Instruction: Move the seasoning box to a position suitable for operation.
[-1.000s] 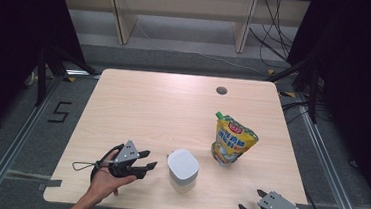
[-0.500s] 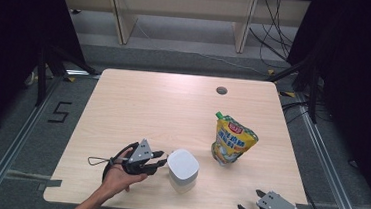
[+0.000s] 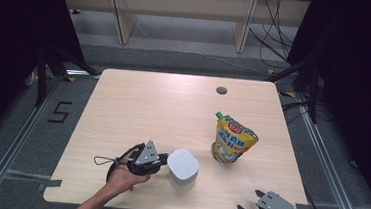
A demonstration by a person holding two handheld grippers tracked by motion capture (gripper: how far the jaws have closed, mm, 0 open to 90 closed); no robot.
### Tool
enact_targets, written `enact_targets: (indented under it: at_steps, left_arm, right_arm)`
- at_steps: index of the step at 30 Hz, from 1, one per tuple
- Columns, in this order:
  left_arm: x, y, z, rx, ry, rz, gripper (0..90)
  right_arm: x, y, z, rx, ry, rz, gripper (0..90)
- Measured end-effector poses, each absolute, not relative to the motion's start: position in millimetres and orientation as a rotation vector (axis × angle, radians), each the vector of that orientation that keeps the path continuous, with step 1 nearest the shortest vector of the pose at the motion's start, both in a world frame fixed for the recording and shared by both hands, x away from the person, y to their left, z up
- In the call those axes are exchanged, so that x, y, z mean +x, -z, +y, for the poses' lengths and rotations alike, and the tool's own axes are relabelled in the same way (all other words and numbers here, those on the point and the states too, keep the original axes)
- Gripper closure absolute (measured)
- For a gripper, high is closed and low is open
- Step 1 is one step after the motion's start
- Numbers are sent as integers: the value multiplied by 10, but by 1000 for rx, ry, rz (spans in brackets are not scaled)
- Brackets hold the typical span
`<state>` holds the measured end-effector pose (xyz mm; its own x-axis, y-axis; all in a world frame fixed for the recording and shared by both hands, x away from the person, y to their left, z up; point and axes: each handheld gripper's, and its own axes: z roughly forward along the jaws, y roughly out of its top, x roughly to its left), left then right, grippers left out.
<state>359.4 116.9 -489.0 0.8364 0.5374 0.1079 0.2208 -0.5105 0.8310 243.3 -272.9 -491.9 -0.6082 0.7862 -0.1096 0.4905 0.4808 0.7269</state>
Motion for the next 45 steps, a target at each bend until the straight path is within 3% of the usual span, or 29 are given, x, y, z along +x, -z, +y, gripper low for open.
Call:
enact_targets:
  at_steps: [18, 27, 30, 36, 45]
  left_arm:
    - [3248, 4905, 1438, 2085, -397, 587, 829]
    - [3001, 4906, 1506, 2093, -335, 554, 792]
    - [2995, 4902, 1514, 2099, -317, 546, 754]
    - [3109, 4899, 1555, 2064, -342, 540, 542]
    - [3245, 4908, 1505, 2033, -267, 407, 518]
  right_arm:
    - [2430, 4933, -2727, 1049, -919, 2298, 243]
    - [2439, 4936, -2730, 1034, -910, 2306, 242]
    - [2438, 4937, -2725, 1030, -909, 2311, 242]
    - [2436, 4935, -2729, 1034, -913, 2309, 242]
    - [2430, 4942, -2710, 1047, -914, 2312, 242]
